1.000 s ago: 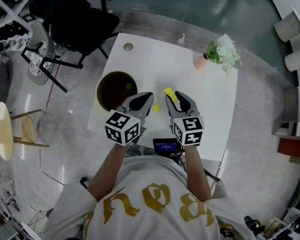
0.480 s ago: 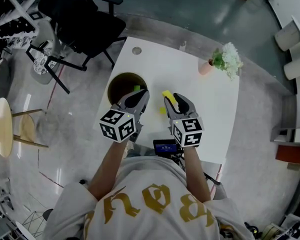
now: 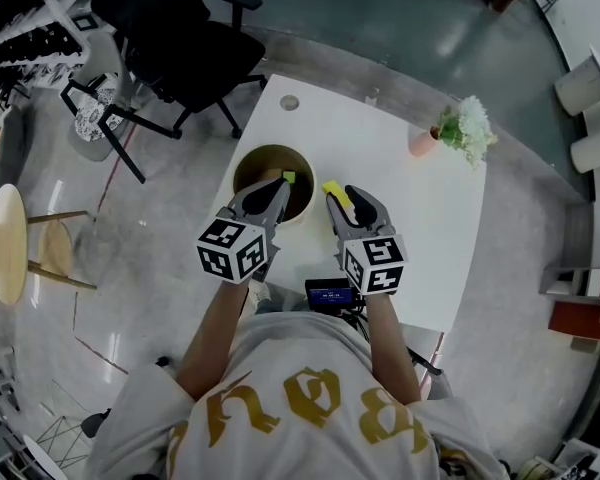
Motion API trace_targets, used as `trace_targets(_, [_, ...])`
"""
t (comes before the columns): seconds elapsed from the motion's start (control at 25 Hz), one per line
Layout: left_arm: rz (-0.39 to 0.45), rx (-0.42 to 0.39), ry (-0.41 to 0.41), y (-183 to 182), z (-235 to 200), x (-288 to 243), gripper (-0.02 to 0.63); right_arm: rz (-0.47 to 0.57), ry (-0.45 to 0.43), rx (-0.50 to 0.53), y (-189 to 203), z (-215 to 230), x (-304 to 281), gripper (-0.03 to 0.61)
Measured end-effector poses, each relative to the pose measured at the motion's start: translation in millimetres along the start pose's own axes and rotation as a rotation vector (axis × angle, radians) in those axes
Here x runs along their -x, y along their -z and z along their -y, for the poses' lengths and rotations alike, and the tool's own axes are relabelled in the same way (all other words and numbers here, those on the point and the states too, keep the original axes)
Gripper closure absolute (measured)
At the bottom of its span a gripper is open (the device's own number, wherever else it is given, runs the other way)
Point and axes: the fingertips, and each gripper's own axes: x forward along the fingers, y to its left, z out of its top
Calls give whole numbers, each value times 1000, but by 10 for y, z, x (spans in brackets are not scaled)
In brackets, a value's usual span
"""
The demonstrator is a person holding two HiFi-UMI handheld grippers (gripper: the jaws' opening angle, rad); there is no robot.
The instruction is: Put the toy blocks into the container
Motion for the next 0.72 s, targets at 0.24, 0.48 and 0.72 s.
trace_targets(0.24, [9, 1, -46, -26, -235, 158, 614, 16, -29, 14, -84, -178, -135, 407])
trace_targets(0.48, [9, 11, -83, -10, -426, 302, 614, 5, -69, 29, -92, -384, -288, 407])
trace_targets(0.72, [9, 33, -93, 19, -540, 392, 614, -3, -100, 43, -77, -543, -402, 407])
